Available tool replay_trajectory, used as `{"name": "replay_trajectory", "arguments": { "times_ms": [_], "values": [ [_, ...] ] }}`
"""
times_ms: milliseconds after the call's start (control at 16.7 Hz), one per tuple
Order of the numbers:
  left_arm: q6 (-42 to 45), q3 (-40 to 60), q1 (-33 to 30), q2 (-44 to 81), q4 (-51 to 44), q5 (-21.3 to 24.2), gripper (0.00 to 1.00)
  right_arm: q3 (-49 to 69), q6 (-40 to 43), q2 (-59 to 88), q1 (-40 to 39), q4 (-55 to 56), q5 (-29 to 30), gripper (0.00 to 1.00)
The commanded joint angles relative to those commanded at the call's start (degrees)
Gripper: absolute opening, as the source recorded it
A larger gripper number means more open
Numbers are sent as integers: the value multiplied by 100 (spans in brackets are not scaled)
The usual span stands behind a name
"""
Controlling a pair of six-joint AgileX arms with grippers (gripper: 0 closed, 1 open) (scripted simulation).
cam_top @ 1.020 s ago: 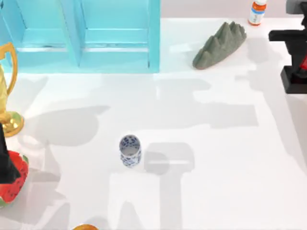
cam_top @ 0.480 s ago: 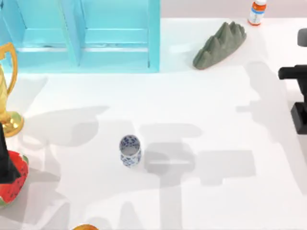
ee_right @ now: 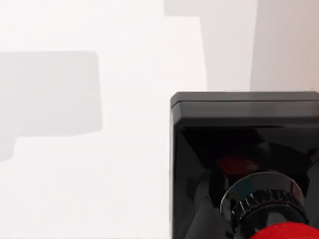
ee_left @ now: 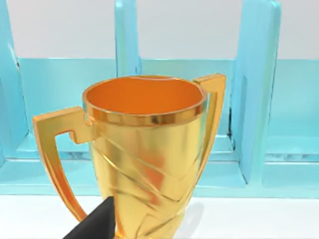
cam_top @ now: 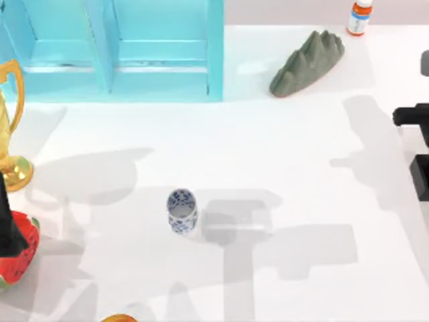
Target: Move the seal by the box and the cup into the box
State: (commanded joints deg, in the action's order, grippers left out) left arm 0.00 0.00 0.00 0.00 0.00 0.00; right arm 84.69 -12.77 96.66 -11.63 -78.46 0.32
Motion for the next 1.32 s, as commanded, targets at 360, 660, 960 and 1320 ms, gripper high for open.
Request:
{"name": "replay_trajectory", "arguments": {
  "times_ms": [360, 660, 960, 1320],
  "values": [
    [0, 0, 0, 0, 0, 0, 100, -826, -14, 28, -19, 943, 6, 0],
    [0, 0, 0, 0, 0, 0, 100, -1350, -16, 100, -48, 1480, 6, 0],
    [0, 0, 0, 0, 0, 0, 100, -1350, -16, 100, -48, 1480, 6, 23],
    [0, 0, 0, 0, 0, 0, 100, -1350, -16, 100, -48, 1480, 6, 68]
  ]
}}
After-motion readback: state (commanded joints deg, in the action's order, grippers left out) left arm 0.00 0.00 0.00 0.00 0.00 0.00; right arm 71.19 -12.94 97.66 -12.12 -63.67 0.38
